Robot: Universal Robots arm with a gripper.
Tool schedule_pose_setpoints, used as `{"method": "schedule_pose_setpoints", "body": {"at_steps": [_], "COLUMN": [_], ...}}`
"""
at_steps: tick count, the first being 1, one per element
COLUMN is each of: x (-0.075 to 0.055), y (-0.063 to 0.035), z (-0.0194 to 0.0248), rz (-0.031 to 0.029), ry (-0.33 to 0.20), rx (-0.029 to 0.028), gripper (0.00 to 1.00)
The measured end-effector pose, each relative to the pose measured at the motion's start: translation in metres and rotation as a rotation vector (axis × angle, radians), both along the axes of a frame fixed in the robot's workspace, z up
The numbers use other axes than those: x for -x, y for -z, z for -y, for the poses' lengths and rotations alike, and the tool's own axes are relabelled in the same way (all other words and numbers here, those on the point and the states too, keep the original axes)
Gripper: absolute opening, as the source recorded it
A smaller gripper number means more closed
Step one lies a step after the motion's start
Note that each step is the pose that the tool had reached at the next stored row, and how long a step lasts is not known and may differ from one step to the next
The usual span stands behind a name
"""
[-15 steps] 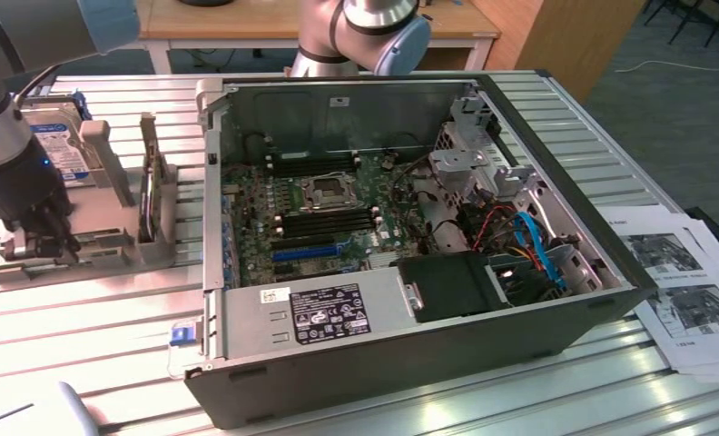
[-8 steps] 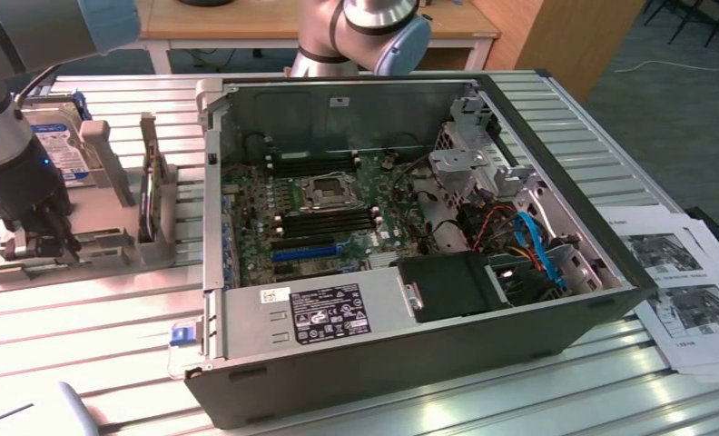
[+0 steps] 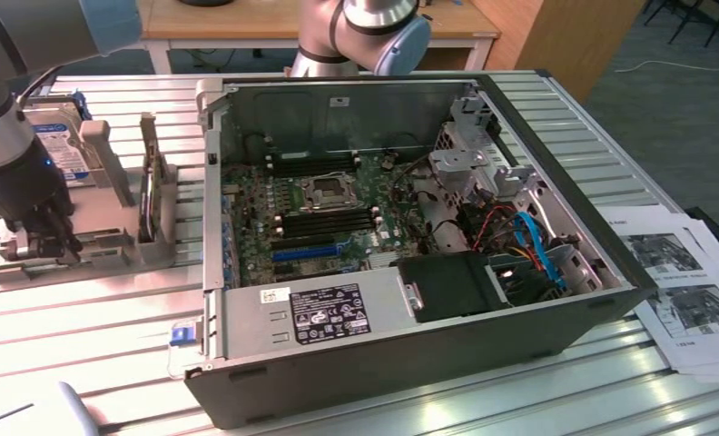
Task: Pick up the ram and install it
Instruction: 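Pick up the ram and move it above insertion slot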
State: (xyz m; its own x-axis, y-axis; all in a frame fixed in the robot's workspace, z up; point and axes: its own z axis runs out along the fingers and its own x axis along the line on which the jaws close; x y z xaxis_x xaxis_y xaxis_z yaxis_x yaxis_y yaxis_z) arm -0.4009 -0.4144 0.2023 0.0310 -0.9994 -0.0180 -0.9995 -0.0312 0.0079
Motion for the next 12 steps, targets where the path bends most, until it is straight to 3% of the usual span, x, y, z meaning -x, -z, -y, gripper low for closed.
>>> {"method": "schedule_pose_setpoints", "body": {"at_steps": [12], "x": [-0.0037], "y": [0.0017], "z": [0.0001], "rz": [-0.0004], "ry": [0.0], "rx": [-0.0004], "gripper": [0.24]}}
